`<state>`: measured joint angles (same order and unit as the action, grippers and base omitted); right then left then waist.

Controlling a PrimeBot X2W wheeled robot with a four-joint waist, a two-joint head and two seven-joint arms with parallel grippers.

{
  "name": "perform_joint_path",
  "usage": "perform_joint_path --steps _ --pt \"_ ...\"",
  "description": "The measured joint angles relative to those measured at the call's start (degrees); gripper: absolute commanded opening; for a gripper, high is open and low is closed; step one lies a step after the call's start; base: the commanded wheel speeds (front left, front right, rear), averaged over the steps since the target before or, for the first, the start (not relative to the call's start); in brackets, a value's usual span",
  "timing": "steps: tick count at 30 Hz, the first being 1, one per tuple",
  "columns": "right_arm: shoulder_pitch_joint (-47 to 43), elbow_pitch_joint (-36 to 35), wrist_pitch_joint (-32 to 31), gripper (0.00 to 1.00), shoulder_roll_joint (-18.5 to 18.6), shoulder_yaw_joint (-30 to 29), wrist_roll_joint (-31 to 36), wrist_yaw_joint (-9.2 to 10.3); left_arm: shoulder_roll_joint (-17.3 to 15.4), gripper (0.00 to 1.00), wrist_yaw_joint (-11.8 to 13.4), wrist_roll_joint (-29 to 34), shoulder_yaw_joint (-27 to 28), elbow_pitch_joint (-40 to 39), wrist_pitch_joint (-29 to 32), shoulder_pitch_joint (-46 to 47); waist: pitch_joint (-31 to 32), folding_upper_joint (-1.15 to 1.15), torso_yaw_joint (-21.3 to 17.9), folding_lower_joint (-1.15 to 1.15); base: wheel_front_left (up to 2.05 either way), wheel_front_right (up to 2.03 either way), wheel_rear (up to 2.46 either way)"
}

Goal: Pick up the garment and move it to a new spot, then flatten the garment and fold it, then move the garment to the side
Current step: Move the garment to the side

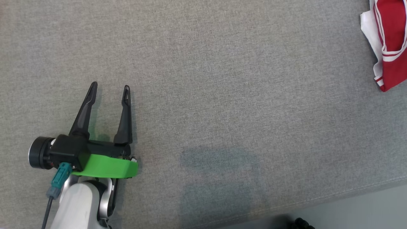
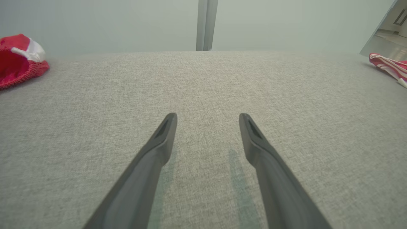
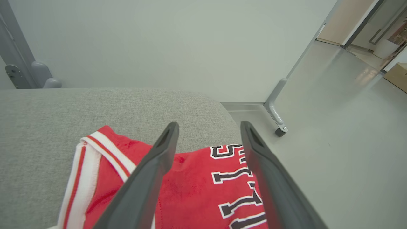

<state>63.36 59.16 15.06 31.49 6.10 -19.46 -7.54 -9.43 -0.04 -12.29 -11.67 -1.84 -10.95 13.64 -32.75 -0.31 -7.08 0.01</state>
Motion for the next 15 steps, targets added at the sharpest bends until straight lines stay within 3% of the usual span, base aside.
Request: perform_joint_path --steps 15 --pt "-14.55 -16.36 0.00 1.00 -6.12 -0.99 1.15 0.00 1.30 1.00 1.03 -4.12 4.67 9.57 -3.71 -1.04 10.33 0.00 1.02 -0.01 0.00 0.00 0.00"
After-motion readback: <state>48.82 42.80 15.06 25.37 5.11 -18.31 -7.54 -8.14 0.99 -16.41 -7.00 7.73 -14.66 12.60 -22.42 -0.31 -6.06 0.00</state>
